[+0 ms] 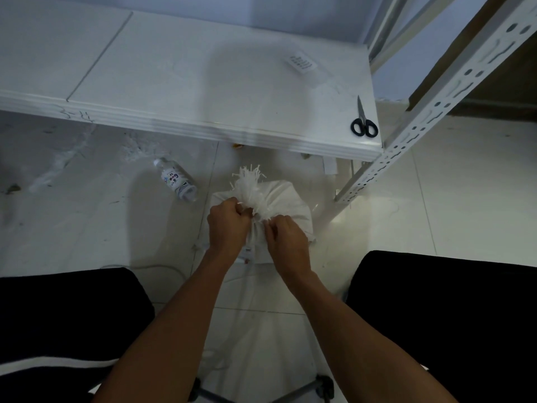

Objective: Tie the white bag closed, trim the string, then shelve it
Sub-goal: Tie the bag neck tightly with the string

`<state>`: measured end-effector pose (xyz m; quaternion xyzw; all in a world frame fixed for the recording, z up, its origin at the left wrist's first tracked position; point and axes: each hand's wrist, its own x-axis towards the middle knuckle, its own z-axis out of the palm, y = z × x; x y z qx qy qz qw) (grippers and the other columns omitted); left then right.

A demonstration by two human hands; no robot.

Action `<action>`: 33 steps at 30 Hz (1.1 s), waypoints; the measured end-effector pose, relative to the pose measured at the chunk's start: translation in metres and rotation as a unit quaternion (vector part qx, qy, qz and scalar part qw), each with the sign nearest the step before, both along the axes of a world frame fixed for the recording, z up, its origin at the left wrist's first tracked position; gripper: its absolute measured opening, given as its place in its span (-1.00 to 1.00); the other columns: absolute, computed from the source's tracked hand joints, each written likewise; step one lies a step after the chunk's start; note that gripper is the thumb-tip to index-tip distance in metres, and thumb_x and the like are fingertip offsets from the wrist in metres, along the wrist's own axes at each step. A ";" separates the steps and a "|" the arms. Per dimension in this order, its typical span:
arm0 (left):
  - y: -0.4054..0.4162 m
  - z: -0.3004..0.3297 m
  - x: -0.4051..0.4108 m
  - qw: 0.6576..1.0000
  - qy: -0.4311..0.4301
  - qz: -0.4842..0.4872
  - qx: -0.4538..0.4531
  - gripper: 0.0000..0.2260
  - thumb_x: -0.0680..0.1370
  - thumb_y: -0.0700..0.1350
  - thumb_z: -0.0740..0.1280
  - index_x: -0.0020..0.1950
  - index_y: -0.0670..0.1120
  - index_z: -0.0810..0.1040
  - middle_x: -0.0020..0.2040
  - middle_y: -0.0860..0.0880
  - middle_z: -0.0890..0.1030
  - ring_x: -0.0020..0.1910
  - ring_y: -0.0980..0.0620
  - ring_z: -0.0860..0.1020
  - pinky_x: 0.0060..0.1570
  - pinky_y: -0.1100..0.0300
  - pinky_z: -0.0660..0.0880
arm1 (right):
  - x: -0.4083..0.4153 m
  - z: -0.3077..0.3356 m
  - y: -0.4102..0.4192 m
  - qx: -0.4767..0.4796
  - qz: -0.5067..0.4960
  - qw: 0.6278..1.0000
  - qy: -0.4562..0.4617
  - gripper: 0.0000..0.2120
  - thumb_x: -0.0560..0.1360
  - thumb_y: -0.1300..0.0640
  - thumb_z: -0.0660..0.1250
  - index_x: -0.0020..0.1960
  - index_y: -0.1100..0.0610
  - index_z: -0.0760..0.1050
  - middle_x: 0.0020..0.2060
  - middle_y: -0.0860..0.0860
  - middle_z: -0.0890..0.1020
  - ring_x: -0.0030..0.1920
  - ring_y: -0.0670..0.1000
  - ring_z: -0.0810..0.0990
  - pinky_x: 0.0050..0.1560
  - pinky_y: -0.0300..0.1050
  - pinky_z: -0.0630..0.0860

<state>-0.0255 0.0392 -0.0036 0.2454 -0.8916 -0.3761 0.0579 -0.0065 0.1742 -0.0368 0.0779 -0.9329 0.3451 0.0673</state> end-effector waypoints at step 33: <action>0.040 0.008 0.022 0.952 -0.004 0.078 0.296 -0.91 0.42 -0.22 0.48 -0.20 -0.03 0.69 -0.30 0.00 0.70 -0.29 0.05 0.69 -0.21 0.07 0.67 | -0.051 0.021 -0.020 -0.157 -0.120 0.954 -0.226 -0.63 0.48 0.16 0.26 -0.49 0.09 0.33 -0.58 -0.02 0.42 -0.53 -0.05 0.35 -0.41 -0.10 0.34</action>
